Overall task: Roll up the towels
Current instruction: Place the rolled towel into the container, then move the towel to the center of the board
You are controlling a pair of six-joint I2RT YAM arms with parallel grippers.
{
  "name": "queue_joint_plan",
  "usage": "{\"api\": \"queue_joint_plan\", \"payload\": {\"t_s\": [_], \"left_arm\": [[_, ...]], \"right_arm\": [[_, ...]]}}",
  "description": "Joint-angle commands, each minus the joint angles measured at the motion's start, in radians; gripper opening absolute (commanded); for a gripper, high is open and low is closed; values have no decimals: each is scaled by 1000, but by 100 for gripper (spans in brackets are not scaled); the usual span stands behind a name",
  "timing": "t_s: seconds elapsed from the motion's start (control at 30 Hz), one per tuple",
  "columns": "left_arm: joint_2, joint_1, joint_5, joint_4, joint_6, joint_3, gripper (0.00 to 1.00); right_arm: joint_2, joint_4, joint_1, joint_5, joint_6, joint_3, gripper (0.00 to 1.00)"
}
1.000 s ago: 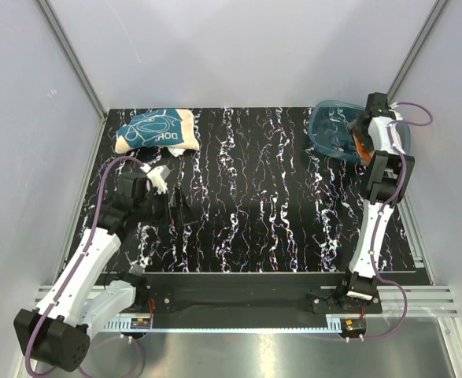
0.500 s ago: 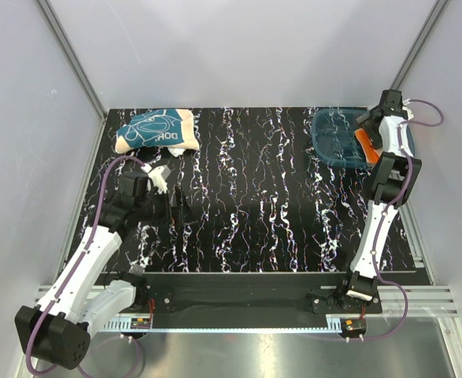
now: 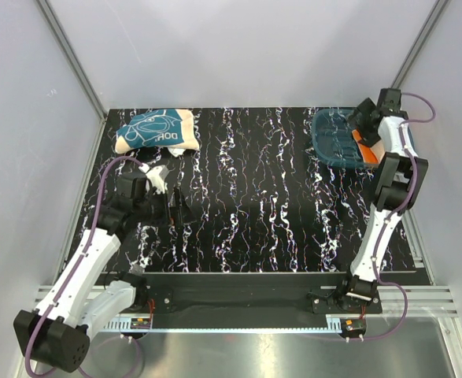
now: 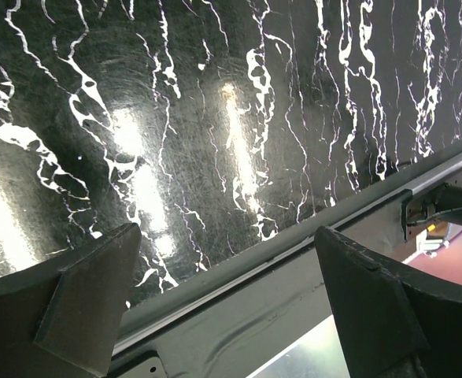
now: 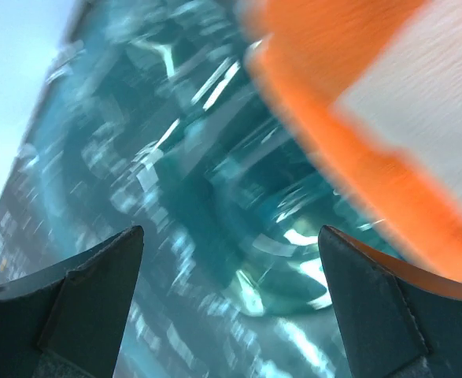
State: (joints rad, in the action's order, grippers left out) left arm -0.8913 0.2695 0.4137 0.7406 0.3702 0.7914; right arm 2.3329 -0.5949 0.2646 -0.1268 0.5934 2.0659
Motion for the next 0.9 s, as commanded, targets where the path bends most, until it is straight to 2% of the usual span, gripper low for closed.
{"api": "queue_joint_plan", "payload": {"t_s": [0.0, 0.1, 0.2, 0.23, 0.33, 0.43, 0.5, 0.57, 0.63, 0.87], "left_arm": [[32, -4, -67, -18, 9, 6, 99], [28, -6, -169, -3, 32, 25, 99], [-24, -6, -255, -20, 62, 72, 99], [-72, -9, -269, -52, 91, 103, 99], [-205, -19, -305, -137, 157, 167, 99], [-365, -23, -352, -196, 200, 239, 99], [-495, -24, -410, -199, 202, 351, 99], [-588, -27, -496, -201, 194, 467, 99], [-733, -42, -523, -182, 191, 555, 98], [-1058, -90, -467, -202, 202, 865, 91]], "right_arm": [[-216, 58, -65, -62, -89, -10, 100], [-354, 24, -114, -45, -104, -65, 100], [-550, 61, -195, -27, -92, -246, 100], [-648, 90, -220, -20, -92, -354, 100], [-807, 107, -353, 3, -72, -542, 100], [-924, 115, -450, -20, -30, -706, 100], [-980, 125, -510, -25, -1, -786, 100], [-1059, 122, -534, -10, 14, -894, 100], [-1131, 129, -542, -8, 14, -975, 100], [-1245, 60, -548, 6, -27, -1059, 100]]}}
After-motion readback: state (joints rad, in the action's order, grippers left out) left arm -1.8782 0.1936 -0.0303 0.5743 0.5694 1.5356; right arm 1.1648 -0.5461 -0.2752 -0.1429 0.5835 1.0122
